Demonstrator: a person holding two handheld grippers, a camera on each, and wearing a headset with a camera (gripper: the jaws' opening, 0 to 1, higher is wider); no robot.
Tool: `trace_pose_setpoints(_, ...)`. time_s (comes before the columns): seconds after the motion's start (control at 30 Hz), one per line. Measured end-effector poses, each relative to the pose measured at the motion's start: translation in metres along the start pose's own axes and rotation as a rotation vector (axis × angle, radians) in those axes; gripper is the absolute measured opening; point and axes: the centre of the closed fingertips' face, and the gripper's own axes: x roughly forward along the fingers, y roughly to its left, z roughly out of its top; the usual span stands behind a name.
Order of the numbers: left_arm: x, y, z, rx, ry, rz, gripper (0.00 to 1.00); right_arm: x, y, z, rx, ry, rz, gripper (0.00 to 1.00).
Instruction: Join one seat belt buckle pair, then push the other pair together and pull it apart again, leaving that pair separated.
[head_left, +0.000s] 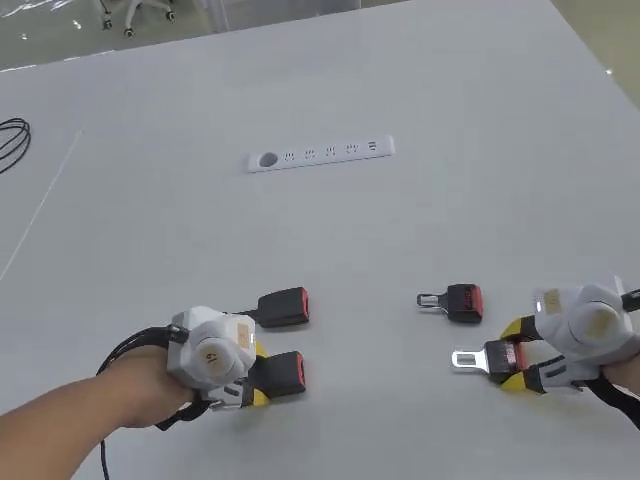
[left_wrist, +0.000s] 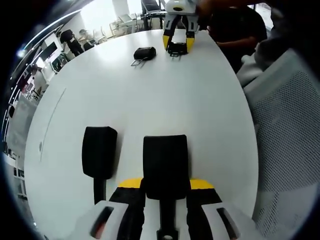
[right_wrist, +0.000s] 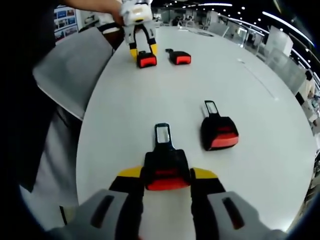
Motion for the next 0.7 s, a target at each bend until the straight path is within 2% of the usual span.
trace_pose_setpoints(0.1, -0.0001, -0.0007, 0.0001, -0.004, 0.002, 0.004, 0.32, 0.0001, -0.0001, 0.0001, -0.011, 0.002, 0.017, 0.36)
trace_pose_setpoints(0.27, -0.0002, -0.0005, -0.0001, -0.010, 0.005, 0.011, 0.32, -0.0027, -0.0024, -0.0031, -0.008, 0.027, 0.015, 0.40)
trace_pose_setpoints(0.37, 0.0002, -0.0002, -0.0005, -0.008, 0.011, 0.004, 0.32, -0.0049, -0.0027, -0.0084, -0.030, 0.063, 0.023, 0.41)
trace_pose_setpoints(0.5, 0.0007, 0.0000, -0.0002, -0.001, 0.014, -0.003, 0.32, -0.0038, 0.0018, -0.0077, -0.043, 0.060, 0.032, 0.36)
trace_pose_setpoints(0.7, 0.0007, -0.0006, 0.0002, 0.013, 0.017, -0.013, 0.32, -0.0018, -0.0003, -0.0055, -0.050, 0.065, 0.031, 0.34)
